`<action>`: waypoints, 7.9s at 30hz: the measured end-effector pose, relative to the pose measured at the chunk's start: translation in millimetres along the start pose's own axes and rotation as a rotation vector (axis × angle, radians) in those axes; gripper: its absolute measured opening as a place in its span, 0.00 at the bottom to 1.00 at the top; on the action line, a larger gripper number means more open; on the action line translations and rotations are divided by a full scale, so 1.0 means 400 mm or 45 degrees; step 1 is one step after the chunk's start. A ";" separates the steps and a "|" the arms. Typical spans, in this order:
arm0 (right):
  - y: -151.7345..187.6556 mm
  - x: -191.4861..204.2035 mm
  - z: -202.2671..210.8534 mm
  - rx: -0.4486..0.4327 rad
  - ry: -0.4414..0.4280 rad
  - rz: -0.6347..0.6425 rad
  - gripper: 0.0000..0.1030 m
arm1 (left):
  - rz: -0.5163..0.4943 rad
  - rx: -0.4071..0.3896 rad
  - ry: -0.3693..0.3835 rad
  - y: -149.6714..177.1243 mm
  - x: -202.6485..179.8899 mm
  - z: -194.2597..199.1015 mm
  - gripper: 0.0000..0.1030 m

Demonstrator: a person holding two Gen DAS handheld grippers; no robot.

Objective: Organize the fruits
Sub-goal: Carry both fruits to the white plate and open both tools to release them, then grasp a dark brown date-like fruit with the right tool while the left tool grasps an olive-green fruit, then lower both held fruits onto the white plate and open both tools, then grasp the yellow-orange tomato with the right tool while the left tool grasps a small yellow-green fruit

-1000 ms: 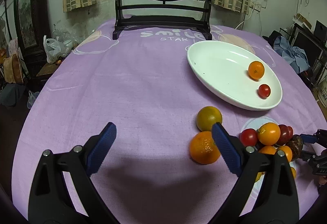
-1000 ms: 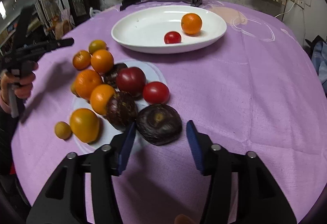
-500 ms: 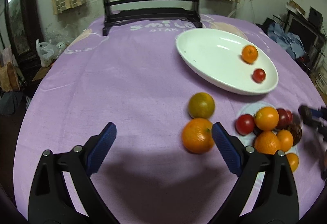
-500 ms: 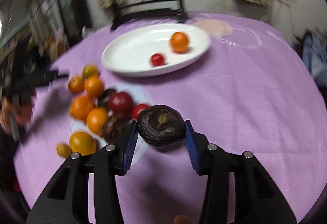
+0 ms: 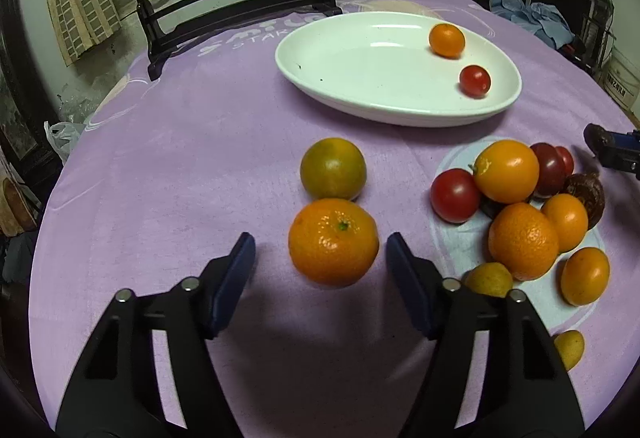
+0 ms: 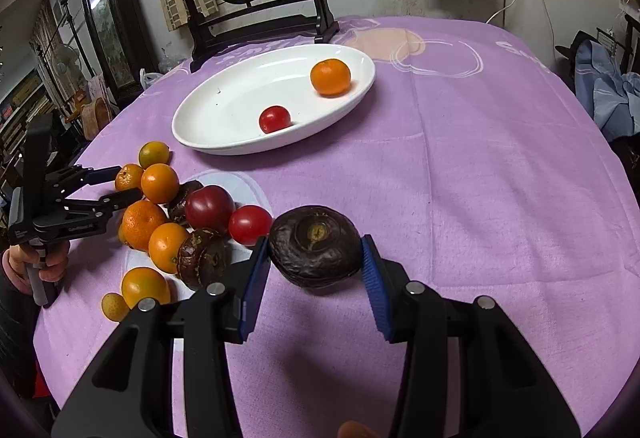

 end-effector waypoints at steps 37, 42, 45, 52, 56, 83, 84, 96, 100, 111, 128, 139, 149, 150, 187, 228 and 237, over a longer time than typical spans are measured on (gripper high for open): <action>-0.269 0.106 -0.175 -0.195 -0.088 -0.003 0.47 | 0.254 -0.080 0.166 -0.282 0.013 -0.098 0.63; -0.238 0.102 -0.108 -0.236 -0.113 0.003 0.47 | 0.310 -0.197 0.126 -0.245 0.061 -0.007 0.83; -0.206 0.103 -0.084 -0.219 -0.125 0.016 0.47 | 0.368 -0.209 0.073 -0.200 0.094 0.019 0.91; -0.111 0.086 -0.046 -0.109 -0.181 -0.103 0.54 | 0.413 -0.113 -0.102 -0.103 0.136 0.016 0.95; -0.061 0.088 -0.029 -0.029 -0.218 -0.126 0.54 | 0.437 -0.079 -0.104 -0.078 0.144 0.013 0.95; 0.022 0.109 -0.065 0.181 -0.263 -0.074 0.30 | 0.446 -0.052 -0.130 -0.058 0.145 0.008 0.95; 0.021 0.107 -0.066 0.185 -0.275 -0.081 0.25 | 0.447 -0.051 -0.127 -0.058 0.144 0.007 0.95; 0.001 0.045 -0.011 0.089 -0.399 -0.250 0.22 | 0.349 -0.068 -0.115 -0.063 0.102 -0.003 0.94; -0.002 0.044 -0.002 0.073 -0.405 -0.258 0.22 | 0.232 -0.111 -0.158 -0.071 0.062 0.007 0.92; 0.000 0.049 -0.012 0.085 -0.380 -0.250 0.22 | 0.036 -0.176 -0.067 -0.085 -0.008 0.011 0.61; 0.003 0.051 -0.013 0.091 -0.368 -0.248 0.22 | 0.158 -0.056 0.317 -0.100 -0.013 -0.062 0.37; -0.107 0.067 0.008 -0.163 -0.391 -0.227 0.22 | 0.249 -0.251 0.174 -0.166 0.014 0.049 0.37; -0.160 0.073 -0.022 -0.100 -0.273 -0.131 0.20 | 0.305 -0.231 0.139 -0.235 0.036 -0.022 0.37; -0.142 0.078 -0.005 -0.091 -0.276 -0.089 0.29 | 0.312 -0.240 0.129 -0.230 0.044 -0.014 0.37; -0.262 0.040 -0.208 -0.104 -0.120 -0.103 0.45 | 0.323 -0.140 0.137 -0.267 0.030 -0.097 0.53; 0.076 0.217 -0.036 0.223 -0.373 0.148 0.37 | 0.423 -0.217 0.122 0.041 0.042 0.173 0.94; 0.022 0.123 0.036 0.027 -0.456 -0.086 0.37 | -0.068 -0.197 0.590 0.057 -0.146 0.213 0.68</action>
Point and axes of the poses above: each gripper's, at about its wrist camera, not at the fingertips, and z roughly against the way its jaws point, x to its left, y to its underside, the point moved 1 cm from there along -z, roughly the way its jaws point, and after that the axes turned 6 degrees about -z, right-handed, at the moved point
